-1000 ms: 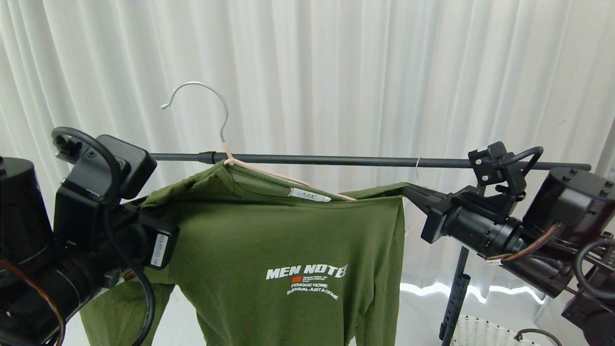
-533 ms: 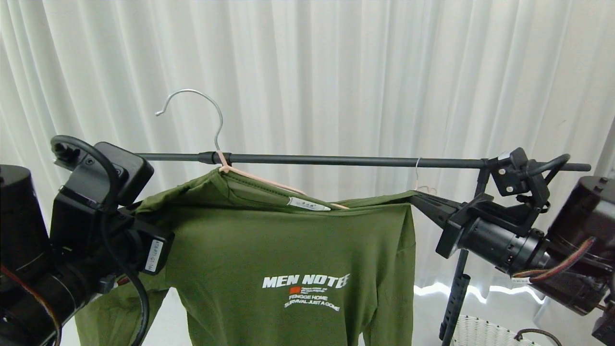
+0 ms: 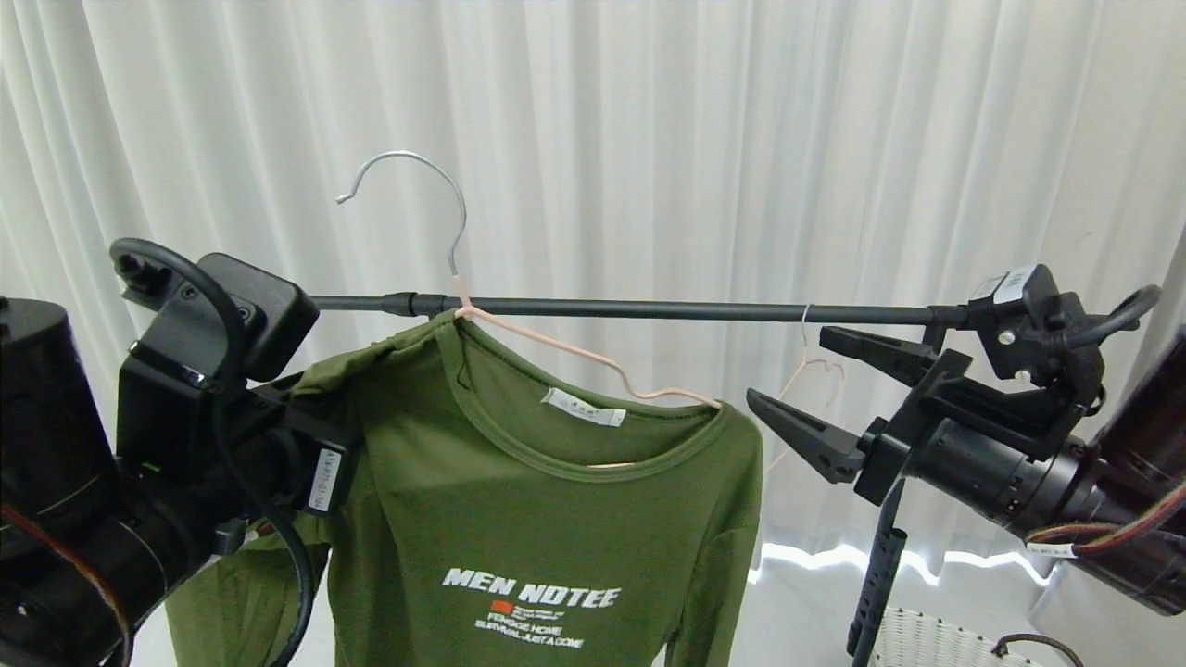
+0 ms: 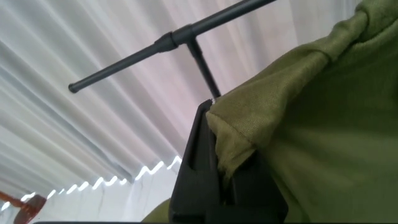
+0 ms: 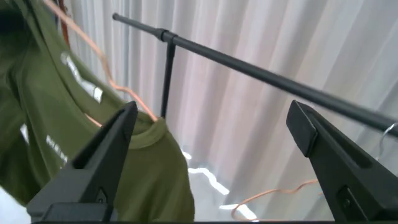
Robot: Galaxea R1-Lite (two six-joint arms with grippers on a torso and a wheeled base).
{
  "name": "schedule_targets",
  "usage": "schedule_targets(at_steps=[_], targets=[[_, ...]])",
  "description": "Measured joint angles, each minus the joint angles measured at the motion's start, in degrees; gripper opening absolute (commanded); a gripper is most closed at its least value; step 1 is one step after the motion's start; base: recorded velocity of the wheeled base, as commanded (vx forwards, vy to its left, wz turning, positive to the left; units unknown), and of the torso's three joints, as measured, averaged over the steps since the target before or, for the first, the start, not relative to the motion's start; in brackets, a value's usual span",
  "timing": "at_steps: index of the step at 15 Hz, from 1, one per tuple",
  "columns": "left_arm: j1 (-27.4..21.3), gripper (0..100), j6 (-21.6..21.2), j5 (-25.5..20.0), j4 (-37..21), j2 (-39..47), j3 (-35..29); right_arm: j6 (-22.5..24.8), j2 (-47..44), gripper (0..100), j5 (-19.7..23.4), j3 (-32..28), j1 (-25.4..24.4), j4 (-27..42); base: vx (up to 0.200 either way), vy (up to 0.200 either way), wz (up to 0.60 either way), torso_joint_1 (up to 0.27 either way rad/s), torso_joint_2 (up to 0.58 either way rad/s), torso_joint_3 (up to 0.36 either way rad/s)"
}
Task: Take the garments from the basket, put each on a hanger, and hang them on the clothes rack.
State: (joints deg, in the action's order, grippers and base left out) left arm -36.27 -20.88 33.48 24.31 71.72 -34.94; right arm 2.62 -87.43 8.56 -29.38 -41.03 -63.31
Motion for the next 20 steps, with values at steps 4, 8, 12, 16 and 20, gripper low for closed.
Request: schedule_targets(at_steps=[4,8,12,16,20], targets=[[-3.6,0,1.1,0.0,0.0,2.9,-1.6,3.7,-0.2,100,0.2,-6.0,-3.7,11.1,0.000,0.000,0.00,0.000,0.00,0.000],[-6.8,0,1.2,0.0,0.3,4.7,-1.7,5.9,-0.6,100,-0.1,-13.1,-6.6,19.5,0.000,0.000,0.00,0.000,0.00,0.000],[-9.4,0,1.1,0.1,1.1,5.4,-1.7,7.1,-3.1,100,-3.0,-15.4,-6.9,20.7,0.000,0.000,0.00,0.000,0.00,0.000],[-9.9,0,1.2,0.1,1.6,5.5,-1.8,8.1,-5.8,100,-6.2,-15.9,-7.9,20.7,0.000,0.000,0.00,0.000,0.00,0.000],[-10.5,0,1.1,0.1,1.6,5.7,-2.1,9.3,-7.2,0,-8.1,-16.9,-9.4,20.7,0.000,0.000,0.00,0.000,0.00,0.000]])
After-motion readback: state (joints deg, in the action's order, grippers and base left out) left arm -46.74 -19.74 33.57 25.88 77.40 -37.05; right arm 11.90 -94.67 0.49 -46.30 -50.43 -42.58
